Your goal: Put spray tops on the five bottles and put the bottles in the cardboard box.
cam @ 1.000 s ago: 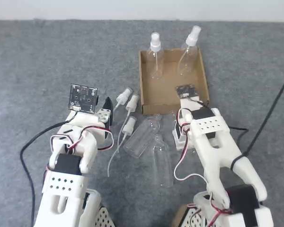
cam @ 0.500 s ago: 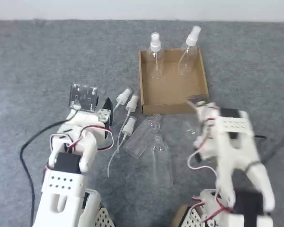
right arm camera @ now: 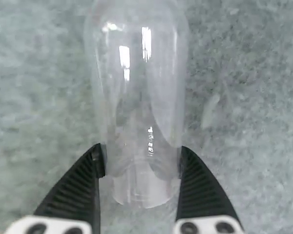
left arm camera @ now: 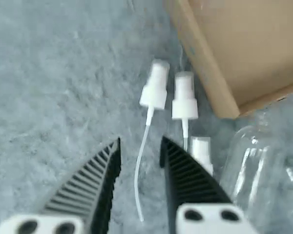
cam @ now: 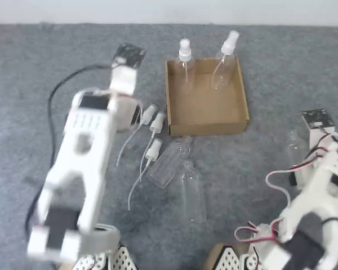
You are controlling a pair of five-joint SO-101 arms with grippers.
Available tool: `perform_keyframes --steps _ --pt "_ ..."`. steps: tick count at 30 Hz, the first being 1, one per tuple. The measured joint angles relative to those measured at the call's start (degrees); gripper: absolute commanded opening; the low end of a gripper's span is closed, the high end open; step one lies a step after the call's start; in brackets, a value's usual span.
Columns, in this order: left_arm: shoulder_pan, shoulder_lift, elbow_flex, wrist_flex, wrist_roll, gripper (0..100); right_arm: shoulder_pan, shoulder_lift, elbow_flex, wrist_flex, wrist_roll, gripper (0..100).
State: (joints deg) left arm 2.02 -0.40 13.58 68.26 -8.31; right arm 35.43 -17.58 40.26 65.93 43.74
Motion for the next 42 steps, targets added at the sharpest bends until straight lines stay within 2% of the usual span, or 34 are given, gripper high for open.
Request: perform_keyframes --steps 7,14,23,32,42 --pt "0.0 25.76 -22.07 1.23 -1.14 14 0.7 12.66 -6.07 -3.52 0.0 0.9" --pt "0.09 37.01 -31.82 1.23 -2.64 14 0.7 13.54 -6.51 -3.87 0.18 0.9" --pt "0.35 38.86 -32.79 2.29 -3.34 14 0.7 14.07 -6.59 -3.87 0.26 0.9" --pt "2.55 31.91 -31.65 5.8 -3.25 14 0.7 14.07 -6.59 -3.87 0.26 0.9" --pt "3.25 31.91 -20.04 -4.84 -3.25 14 -0.09 14.07 -6.59 -3.87 0.35 0.9"
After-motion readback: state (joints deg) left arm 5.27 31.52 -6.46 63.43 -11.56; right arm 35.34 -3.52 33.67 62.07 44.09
